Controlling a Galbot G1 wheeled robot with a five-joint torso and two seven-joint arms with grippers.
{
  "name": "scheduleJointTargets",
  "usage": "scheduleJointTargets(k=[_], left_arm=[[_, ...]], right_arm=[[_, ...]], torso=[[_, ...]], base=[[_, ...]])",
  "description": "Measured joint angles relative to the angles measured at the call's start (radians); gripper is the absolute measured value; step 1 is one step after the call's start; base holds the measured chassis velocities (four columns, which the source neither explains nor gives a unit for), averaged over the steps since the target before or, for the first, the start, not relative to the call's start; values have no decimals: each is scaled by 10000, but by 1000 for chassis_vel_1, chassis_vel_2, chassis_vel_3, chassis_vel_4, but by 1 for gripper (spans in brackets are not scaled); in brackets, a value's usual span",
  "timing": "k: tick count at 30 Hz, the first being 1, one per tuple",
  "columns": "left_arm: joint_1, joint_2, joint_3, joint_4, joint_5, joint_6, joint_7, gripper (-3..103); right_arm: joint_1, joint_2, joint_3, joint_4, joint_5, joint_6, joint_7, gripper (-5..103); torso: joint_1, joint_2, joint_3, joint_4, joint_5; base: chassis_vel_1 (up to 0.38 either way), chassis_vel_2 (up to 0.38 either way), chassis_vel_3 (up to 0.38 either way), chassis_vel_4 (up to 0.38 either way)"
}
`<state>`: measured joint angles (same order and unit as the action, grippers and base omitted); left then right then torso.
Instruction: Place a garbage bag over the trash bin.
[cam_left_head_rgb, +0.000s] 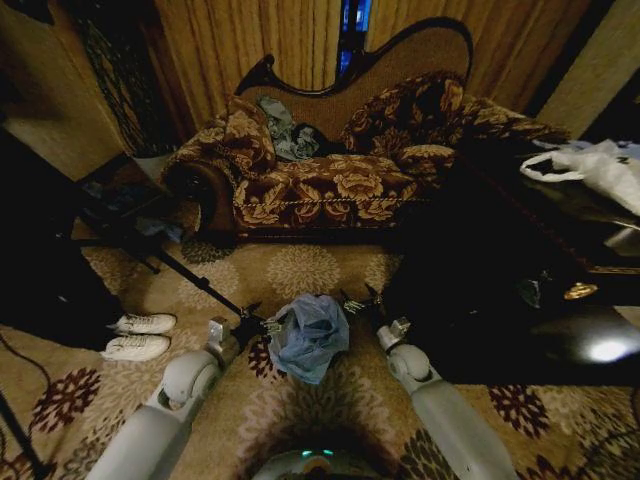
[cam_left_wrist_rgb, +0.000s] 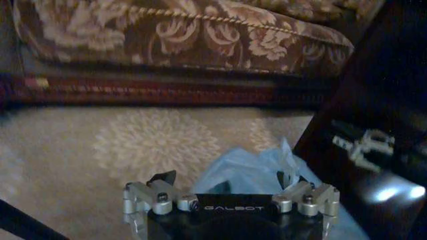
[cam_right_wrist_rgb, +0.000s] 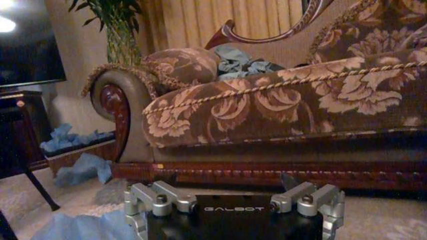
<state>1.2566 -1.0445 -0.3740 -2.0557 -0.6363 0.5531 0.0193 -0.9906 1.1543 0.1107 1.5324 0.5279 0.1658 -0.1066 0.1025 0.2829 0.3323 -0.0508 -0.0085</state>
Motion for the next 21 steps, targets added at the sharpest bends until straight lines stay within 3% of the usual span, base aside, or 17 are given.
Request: scheduleJointTargets(k=[1, 5, 12, 21], left_arm=[[-202, -213, 305, 152, -415, -78, -345, 100], [-451, -937, 760, 706, -684, -803, -540, 100], [-530, -1713, 1118, 1192, -1217, -922, -800, 100], [-958, -2207, 1130, 2049, -1832, -955, -826, 100]], right_arm=[[-43, -54, 8, 0, 29, 29, -72, 100], [-34, -149, 17, 7, 147, 33, -127, 100], [61, -238, -46, 12, 284, 2, -177, 100], [71, -388, -121, 186, 601, -83, -213, 100]], torso=[[0, -1, 1, -2, -3], [0, -1, 1, -3, -2], [0, 0, 1, -1, 1], [0, 0, 1, 0, 0]], base=[[0, 0, 0, 0], [0, 0, 0, 0], [0, 0, 0, 0], [0, 0, 0, 0]])
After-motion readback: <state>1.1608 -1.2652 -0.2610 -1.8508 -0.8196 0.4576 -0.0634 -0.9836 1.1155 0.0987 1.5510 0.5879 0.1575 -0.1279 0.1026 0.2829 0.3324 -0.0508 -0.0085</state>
